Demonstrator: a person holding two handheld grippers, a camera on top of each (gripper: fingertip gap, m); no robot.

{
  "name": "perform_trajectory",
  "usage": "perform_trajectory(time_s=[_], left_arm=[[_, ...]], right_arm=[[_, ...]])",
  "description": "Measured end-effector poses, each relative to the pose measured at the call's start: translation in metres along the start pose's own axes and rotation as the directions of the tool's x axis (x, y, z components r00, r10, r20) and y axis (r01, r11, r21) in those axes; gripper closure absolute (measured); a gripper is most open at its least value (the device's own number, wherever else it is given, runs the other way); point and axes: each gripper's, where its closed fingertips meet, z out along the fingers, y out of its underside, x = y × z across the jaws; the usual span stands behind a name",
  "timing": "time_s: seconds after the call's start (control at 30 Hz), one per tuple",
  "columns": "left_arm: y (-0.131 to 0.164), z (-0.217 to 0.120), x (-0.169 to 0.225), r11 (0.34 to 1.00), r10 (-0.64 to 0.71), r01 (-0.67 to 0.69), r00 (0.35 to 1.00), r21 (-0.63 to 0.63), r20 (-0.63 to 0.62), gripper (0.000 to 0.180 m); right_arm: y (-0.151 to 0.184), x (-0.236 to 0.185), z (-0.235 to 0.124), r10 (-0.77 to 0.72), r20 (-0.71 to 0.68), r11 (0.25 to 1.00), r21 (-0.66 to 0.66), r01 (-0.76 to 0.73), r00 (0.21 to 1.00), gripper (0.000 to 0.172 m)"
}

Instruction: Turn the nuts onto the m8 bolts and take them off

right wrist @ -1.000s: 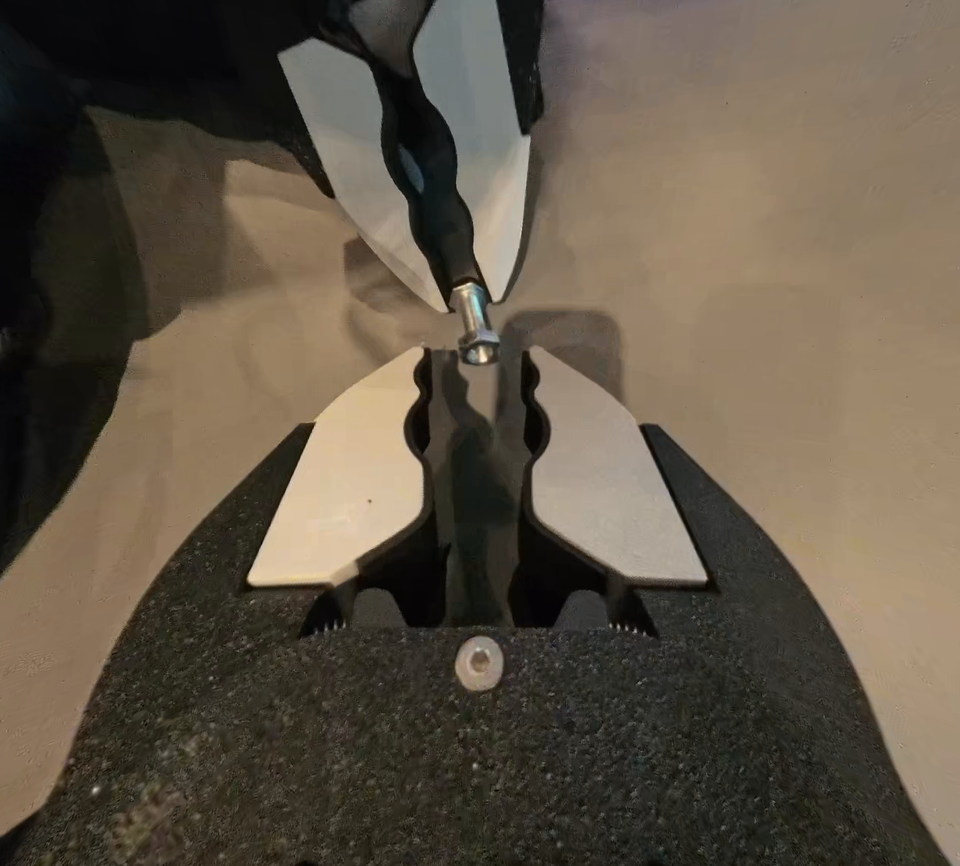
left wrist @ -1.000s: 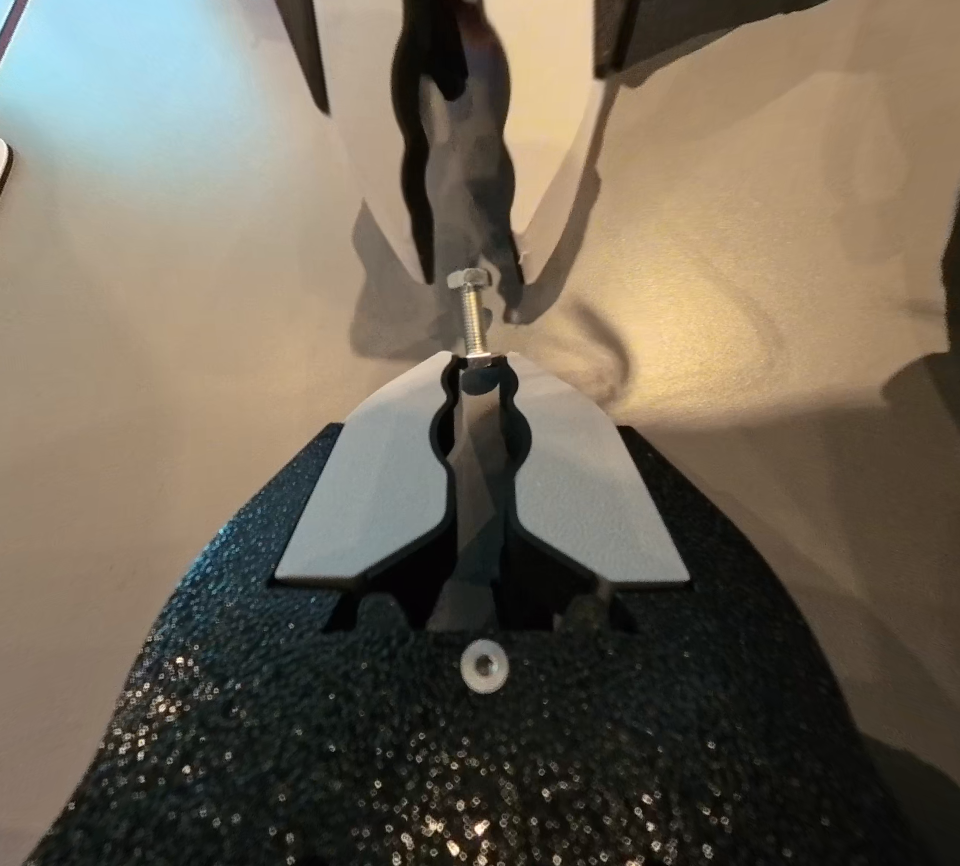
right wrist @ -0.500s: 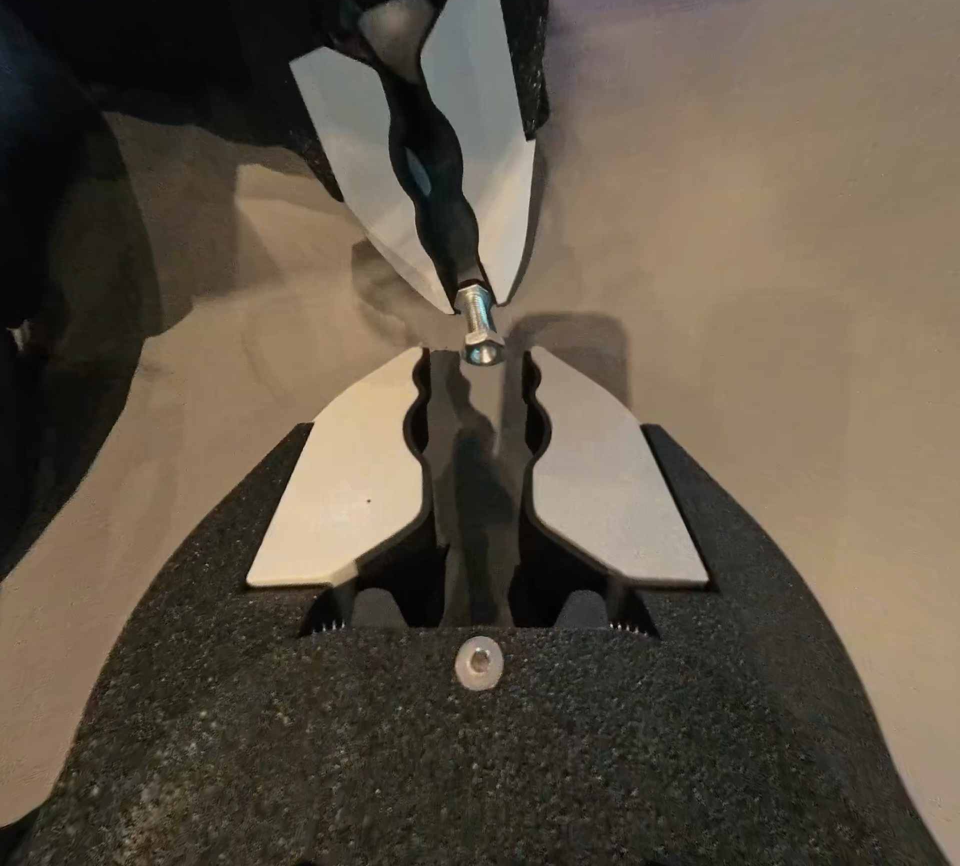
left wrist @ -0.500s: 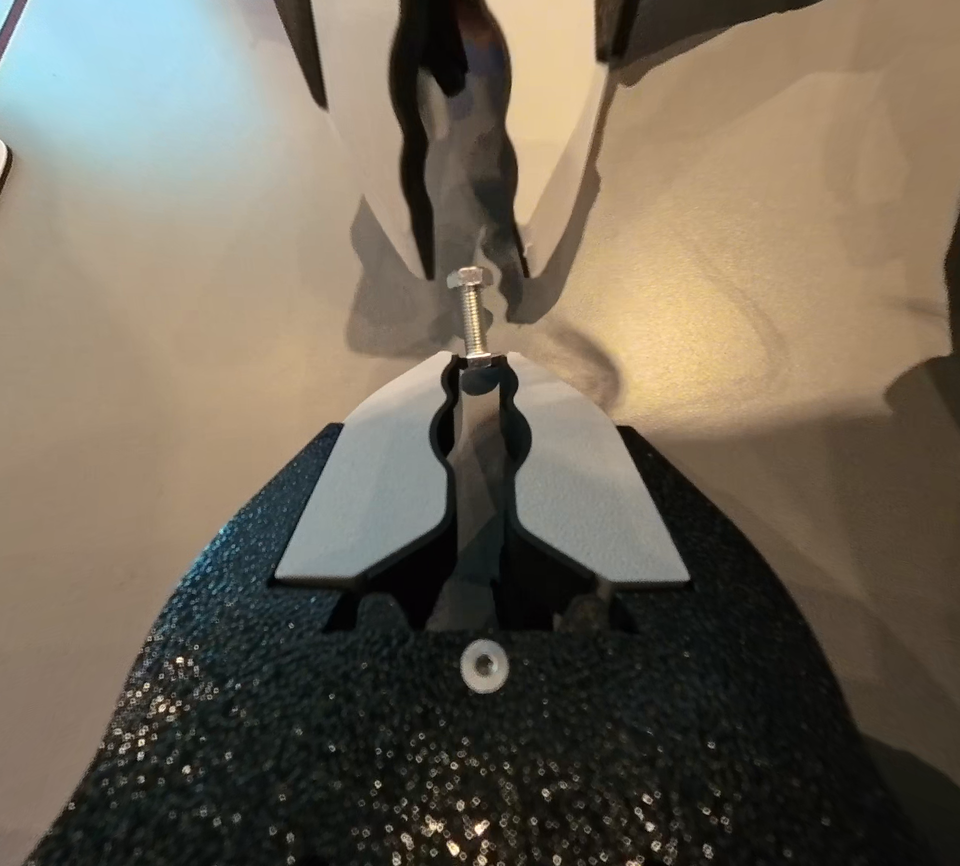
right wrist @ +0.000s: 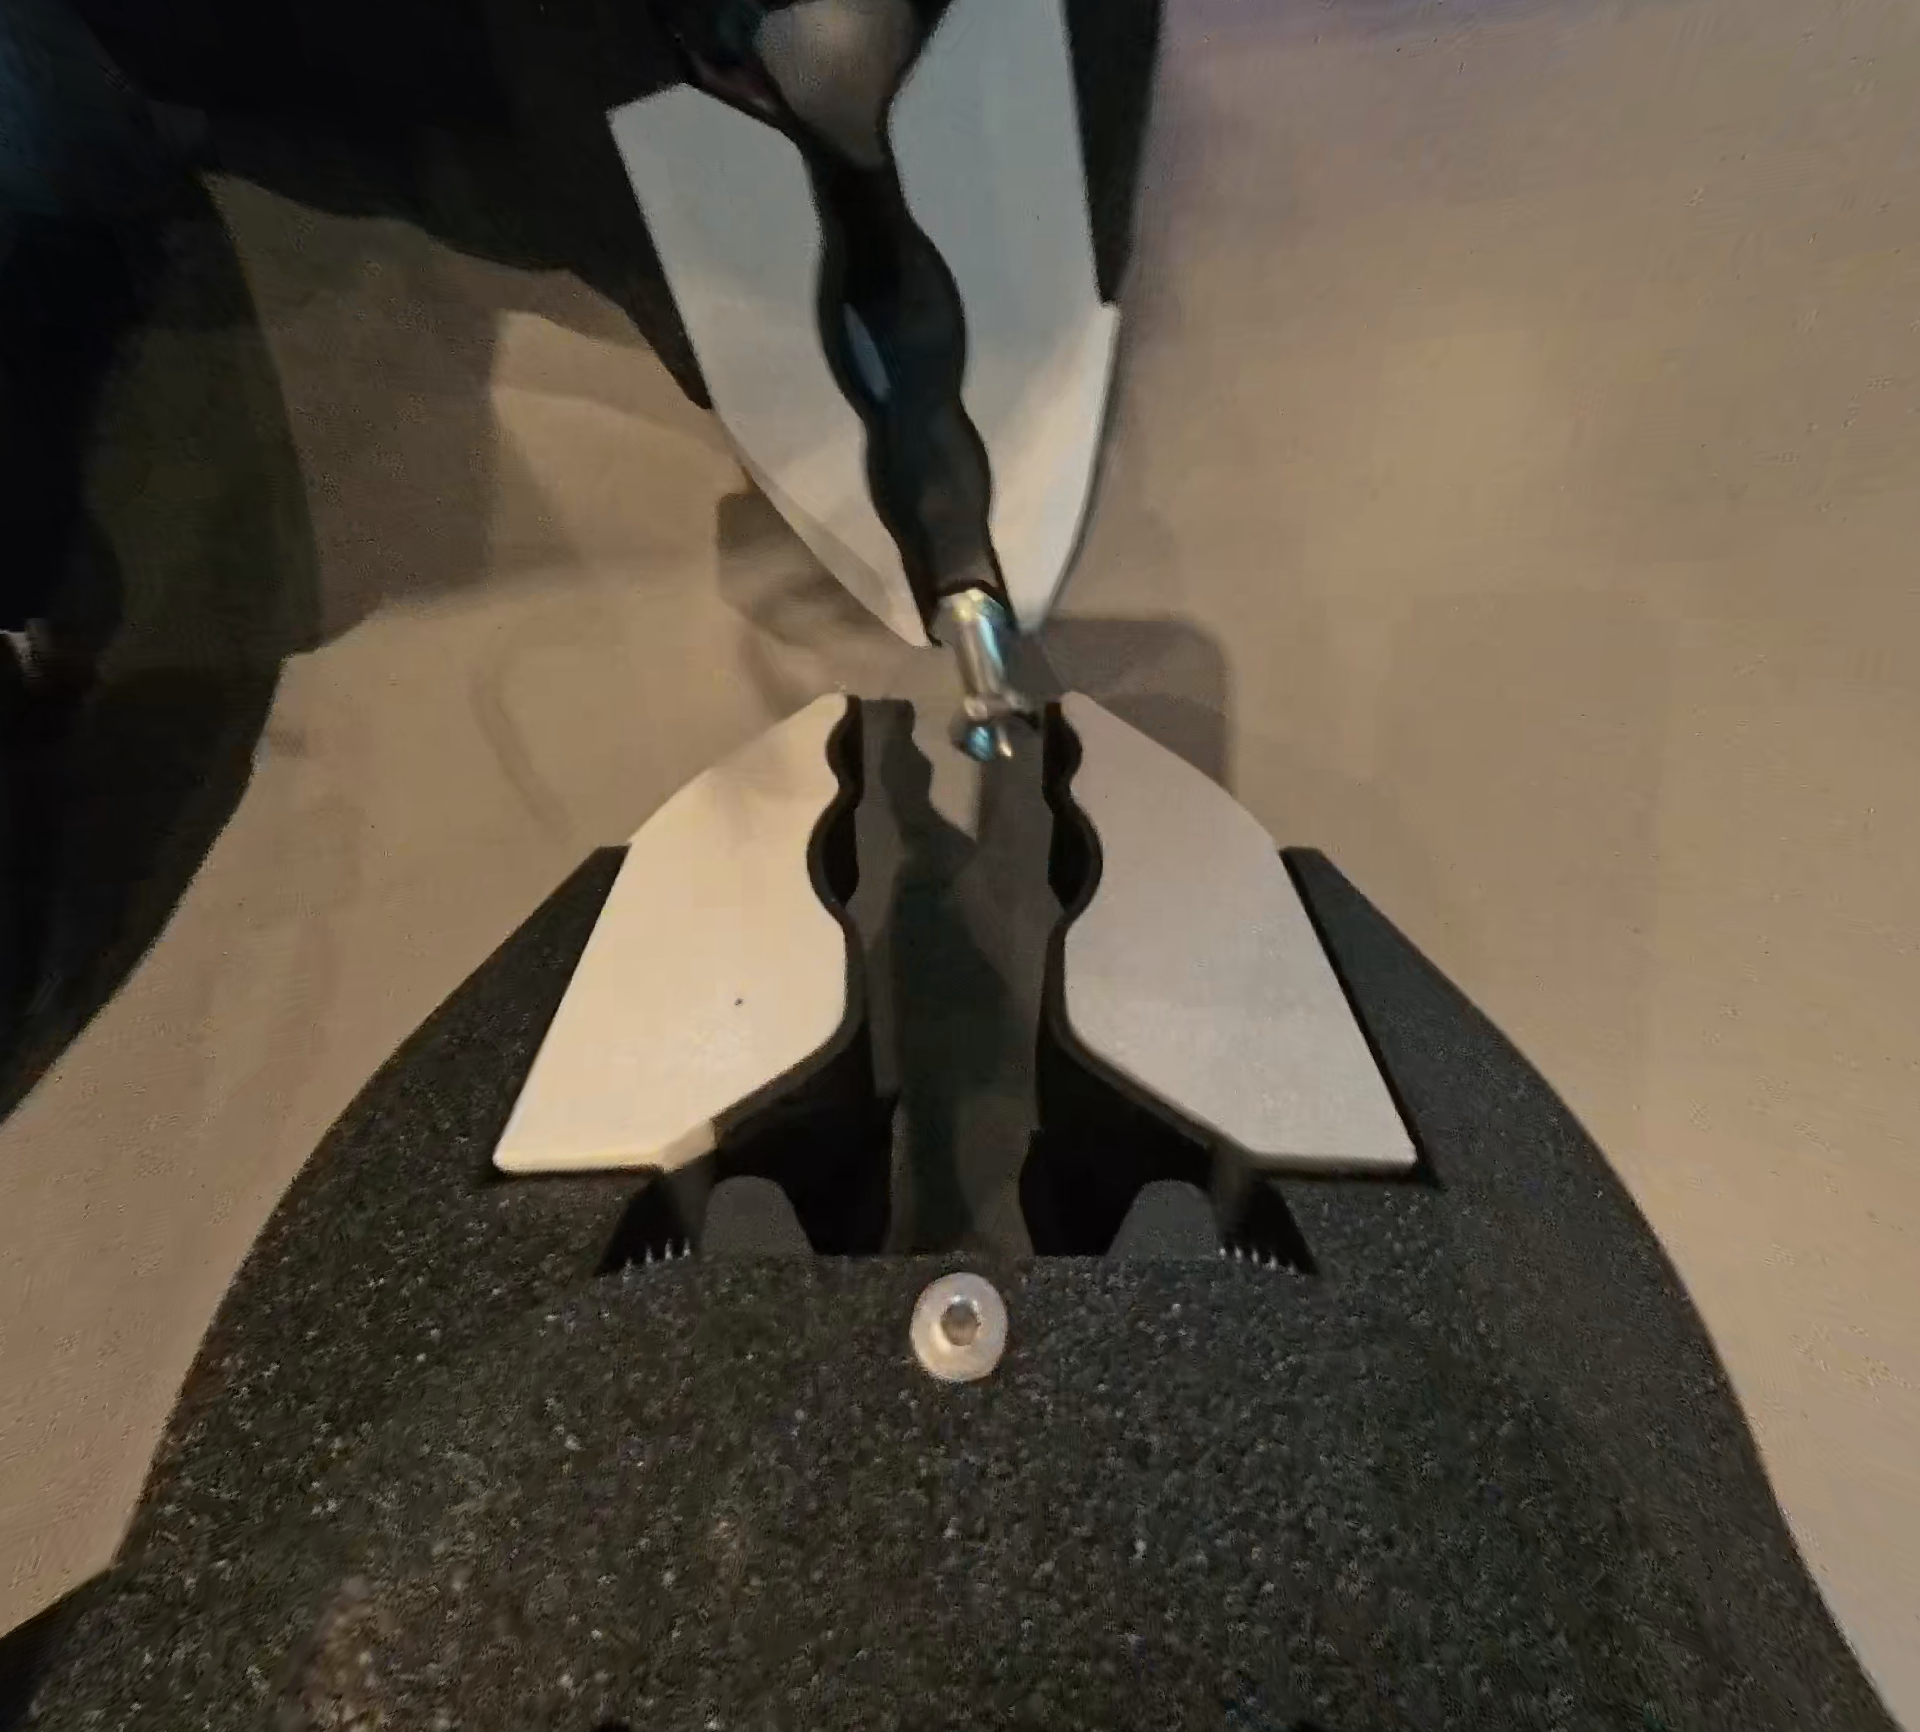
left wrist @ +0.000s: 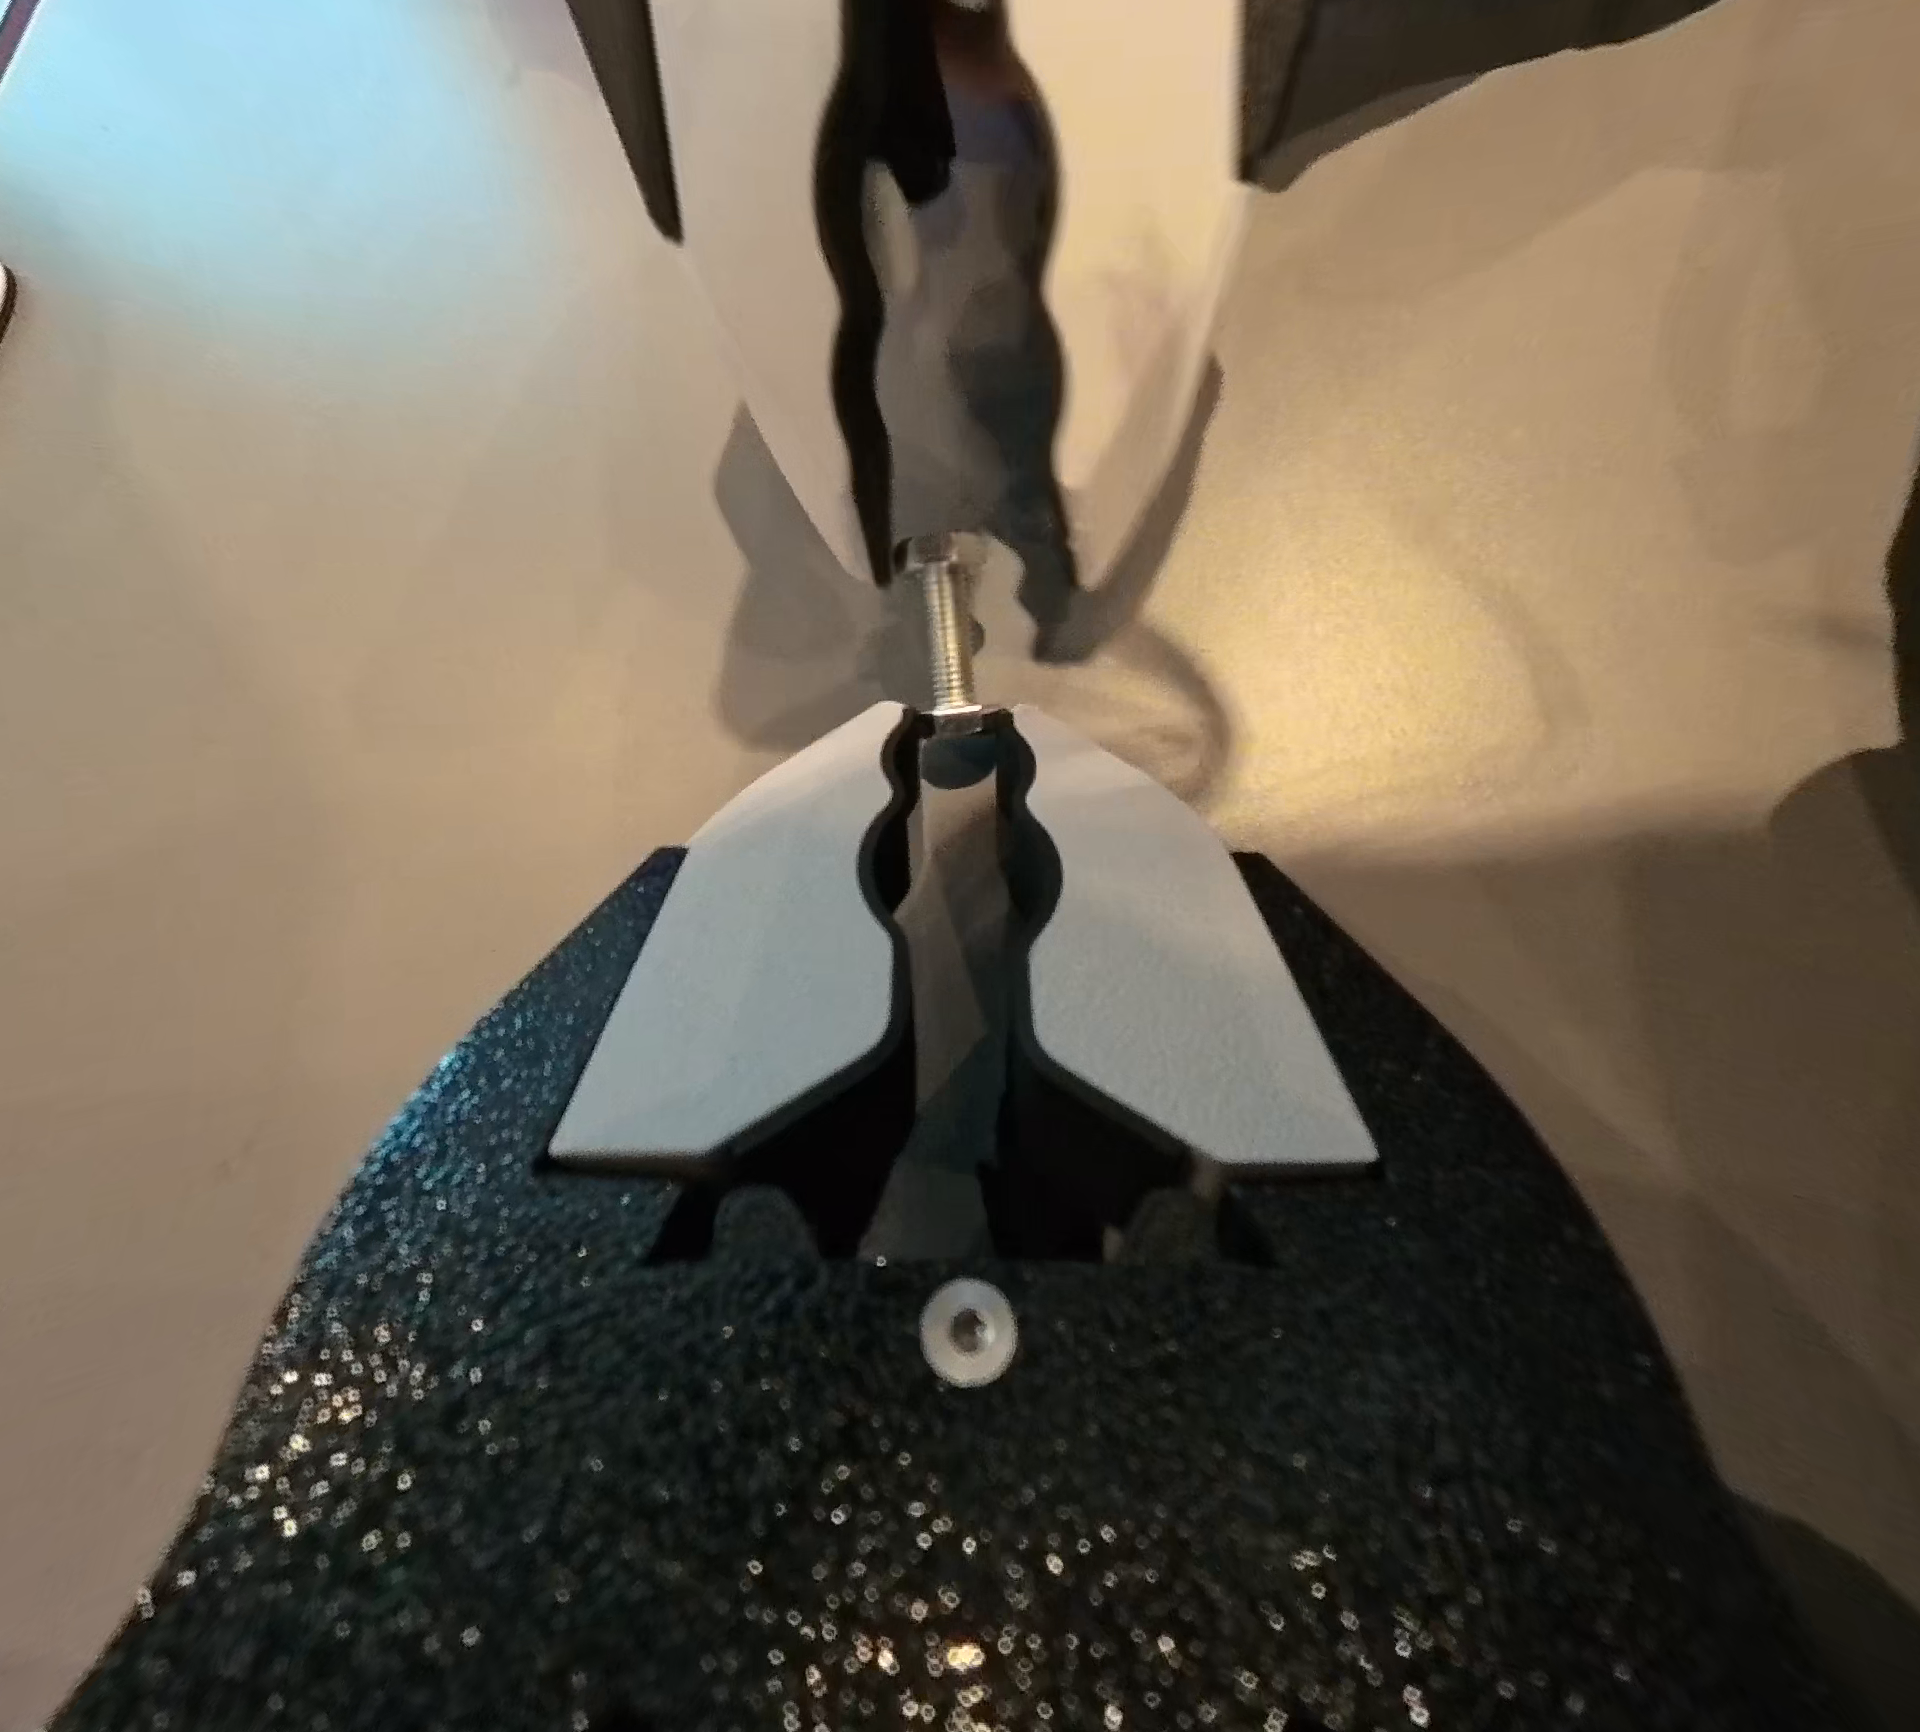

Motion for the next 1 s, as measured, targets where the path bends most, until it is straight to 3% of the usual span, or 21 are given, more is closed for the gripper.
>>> perform_trajectory(time_s=[0.03,0.13,0.3,0.47,0.57,0.73,0.87,1.0], left_arm=[[0.0,0.0,0.0,1.0,0.0,0.0,1.0,0.0,0.0,0.167],[0.0,0.0,0.0,1.0,-0.001,0.001,1.0,0.0,-0.001,0.167],[-0.001,0.0,0.0,1.0,0.001,-0.001,1.0,0.001,-0.001,0.167],[-0.001,-0.001,0.003,1.0,0.016,-0.016,1.0,0.001,-0.007,0.167],[0.002,-0.007,0.009,0.999,0.047,-0.047,0.999,-0.016,-0.008,0.166],[-0.003,-0.034,-0.005,0.996,-0.064,0.056,0.992,0.073,0.112,0.166],[-0.002,-0.057,-0.028,0.973,-0.187,0.149,0.957,0.178,0.223,0.166],[-0.004,-0.062,-0.034,0.959,-0.229,0.174,0.943,0.226,0.244,0.166]], right_arm=[[-0.007,-0.004,0.001,-0.033,0.008,0.999,0.035,0.033,0.999,0.135],[-0.023,-0.008,-0.005,-0.118,-0.024,0.984,0.131,0.12,0.993,0.143],[0.001,0.009,-0.008,0.027,-0.039,0.999,0.022,-0.026,0.999,0.14],[0.015,0.021,0.0,0.037,-0.115,0.997,-0.062,-0.045,0.993,0.148],[0.013,0.024,0.004,0.048,-0.122,0.998,-0.042,-0.054,0.991,0.152],[-0.008,0.018,0.018,0.018,-0.08,0.999,0.037,-0.015,0.997,0.15],[-0.008,0.023,0.036,0.029,-0.119,0.999,-0.037,-0.033,0.992,0.149],[-0.009,0.026,0.037,0.045,-0.143,0.997,-0.054,-0.053,0.989,0.157]])
